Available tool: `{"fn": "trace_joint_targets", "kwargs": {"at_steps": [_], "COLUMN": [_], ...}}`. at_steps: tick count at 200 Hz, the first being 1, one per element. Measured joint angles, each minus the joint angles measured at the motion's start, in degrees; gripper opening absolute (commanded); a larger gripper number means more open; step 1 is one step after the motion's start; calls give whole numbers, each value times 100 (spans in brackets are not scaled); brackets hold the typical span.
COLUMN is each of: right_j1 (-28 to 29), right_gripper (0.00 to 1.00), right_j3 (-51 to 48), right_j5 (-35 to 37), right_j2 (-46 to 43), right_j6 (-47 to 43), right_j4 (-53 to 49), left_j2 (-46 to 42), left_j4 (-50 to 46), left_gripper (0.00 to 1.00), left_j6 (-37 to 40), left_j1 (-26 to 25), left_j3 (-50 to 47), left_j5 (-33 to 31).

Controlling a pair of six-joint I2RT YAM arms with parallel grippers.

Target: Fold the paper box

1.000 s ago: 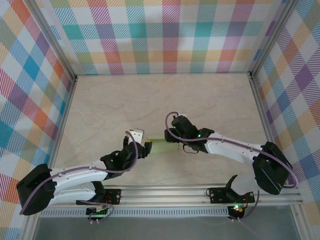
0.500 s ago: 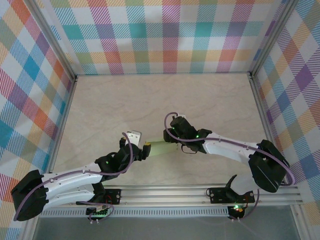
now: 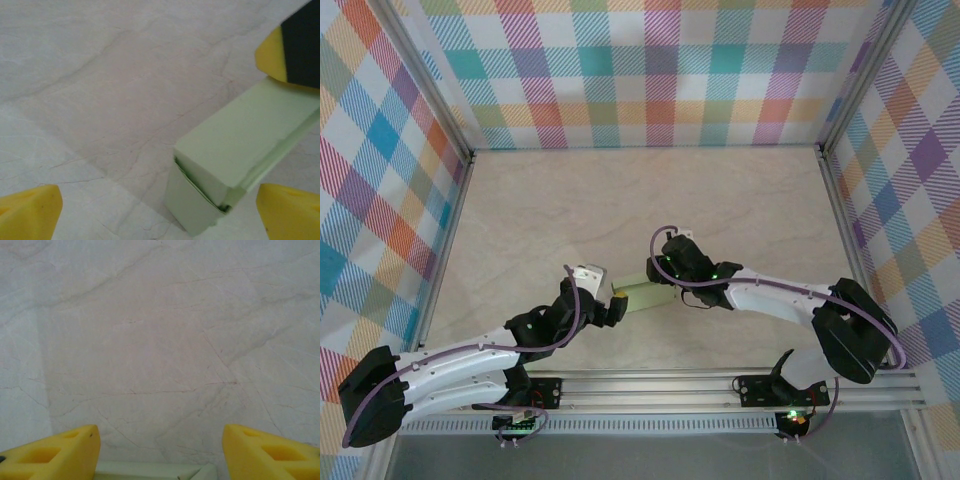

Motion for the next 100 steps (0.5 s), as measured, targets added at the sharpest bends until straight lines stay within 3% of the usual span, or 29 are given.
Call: {"fn": "trace_joint_targets", "kwargs": {"at_steps": [47, 100], "right_j1": [2, 7], "right_gripper": [65, 65], "right_j3": [-76, -157], "right_j5": [125, 166], "right_j2": [103, 107], "right_j6": [26, 37], "right_j4": [339, 514], "left_j2": [-162, -940], "left_j4": [-181, -271], "left_gripper": [100, 100], "left_j6": [254, 166], "left_j1": [0, 2], "left_j3": [0, 0], "left_j5": [393, 503]}}
